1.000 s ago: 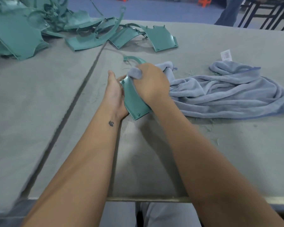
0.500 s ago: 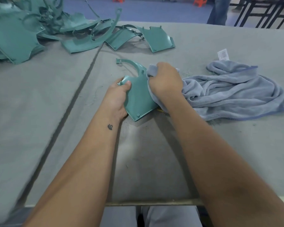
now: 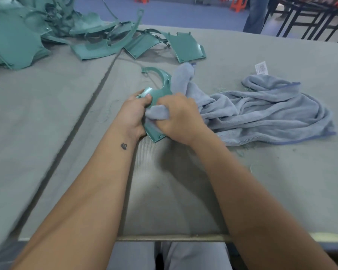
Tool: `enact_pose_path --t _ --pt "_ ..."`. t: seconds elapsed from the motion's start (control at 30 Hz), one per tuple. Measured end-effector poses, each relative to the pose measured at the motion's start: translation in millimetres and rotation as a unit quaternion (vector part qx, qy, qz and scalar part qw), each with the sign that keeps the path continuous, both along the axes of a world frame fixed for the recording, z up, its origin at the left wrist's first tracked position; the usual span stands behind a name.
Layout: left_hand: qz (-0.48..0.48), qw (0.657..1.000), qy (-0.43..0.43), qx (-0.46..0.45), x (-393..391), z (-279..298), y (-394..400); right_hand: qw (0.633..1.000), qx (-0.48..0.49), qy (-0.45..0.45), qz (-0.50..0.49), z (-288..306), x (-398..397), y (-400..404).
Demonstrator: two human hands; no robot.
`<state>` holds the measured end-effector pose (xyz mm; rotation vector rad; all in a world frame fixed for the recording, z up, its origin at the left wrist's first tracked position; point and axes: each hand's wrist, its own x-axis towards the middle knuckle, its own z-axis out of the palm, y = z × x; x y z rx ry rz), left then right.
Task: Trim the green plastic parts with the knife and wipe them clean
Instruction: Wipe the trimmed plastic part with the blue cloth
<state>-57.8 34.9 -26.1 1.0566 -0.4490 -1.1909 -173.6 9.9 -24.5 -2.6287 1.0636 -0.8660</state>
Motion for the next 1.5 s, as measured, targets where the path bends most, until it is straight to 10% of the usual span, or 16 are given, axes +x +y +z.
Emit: enact_pose_path --t 0.2,0.43,0.77,1.13,1.5 --pt "0.007 1.000 -0.015 0.011 1 0 0 0.982 0.018 0.006 -0.186 9 -7 -44" --pt "-0.002 1.000 -0.009 0.018 3 -2 -3 0.988 0.099 -0.052 -0.105 8 -9 -20" --pt "0.011 1.000 -0.006 0.008 5 -7 -2 0.980 0.162 0.115 0.035 26 -6 15" --pt "-0.013 0.999 -0.037 0.006 5 -6 -1 0.970 0.126 0.002 -0.207 23 -5 -41" --pt "0.009 0.999 -0.044 0.027 2 -6 -2 0.991 0.069 -0.046 -0.103 6 10 -9"
